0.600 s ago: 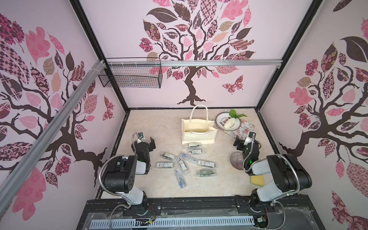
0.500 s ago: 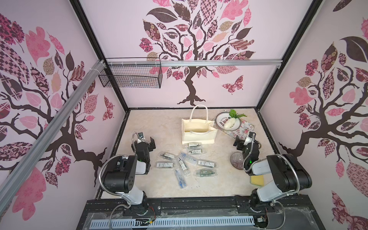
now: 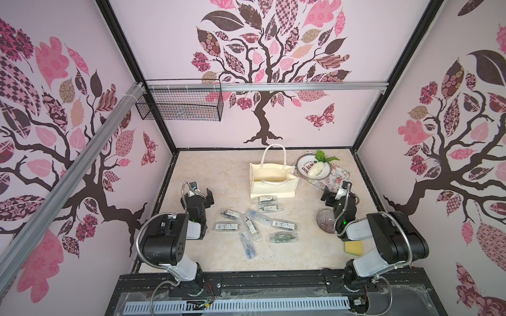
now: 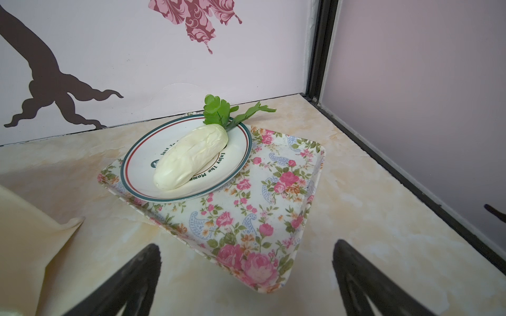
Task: Put the compass set into the canvas bag
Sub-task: Pick up the compass set at the center of the board.
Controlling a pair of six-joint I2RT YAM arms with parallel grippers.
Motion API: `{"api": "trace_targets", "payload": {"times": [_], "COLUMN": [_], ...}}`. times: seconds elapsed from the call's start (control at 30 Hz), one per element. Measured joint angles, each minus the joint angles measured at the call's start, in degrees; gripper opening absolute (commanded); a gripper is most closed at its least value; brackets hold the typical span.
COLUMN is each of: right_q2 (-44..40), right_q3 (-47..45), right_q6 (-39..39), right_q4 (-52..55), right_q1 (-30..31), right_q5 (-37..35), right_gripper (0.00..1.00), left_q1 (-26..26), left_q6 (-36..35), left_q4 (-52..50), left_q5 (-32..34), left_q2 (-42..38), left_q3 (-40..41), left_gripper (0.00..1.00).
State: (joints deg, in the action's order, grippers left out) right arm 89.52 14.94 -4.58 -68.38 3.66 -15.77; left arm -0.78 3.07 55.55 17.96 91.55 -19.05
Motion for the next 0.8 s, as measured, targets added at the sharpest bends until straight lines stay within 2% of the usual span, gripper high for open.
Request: {"api": "trace_targets", "payload": {"times": [0.8], "right_q2": [0.0], "right_q3": [0.0], "right_q6": [0.1], "right_q4": [0.0], "right_q1": [0.0], "right_q5": [0.5], "right_gripper": [1.0], "left_q1": [0.0], "left_q6": [0.0], "left_q4": [0.1], "left_q5": [0.0], "left_q2": [0.0], "left_q3": [0.0], "left_gripper": [0.97]}}
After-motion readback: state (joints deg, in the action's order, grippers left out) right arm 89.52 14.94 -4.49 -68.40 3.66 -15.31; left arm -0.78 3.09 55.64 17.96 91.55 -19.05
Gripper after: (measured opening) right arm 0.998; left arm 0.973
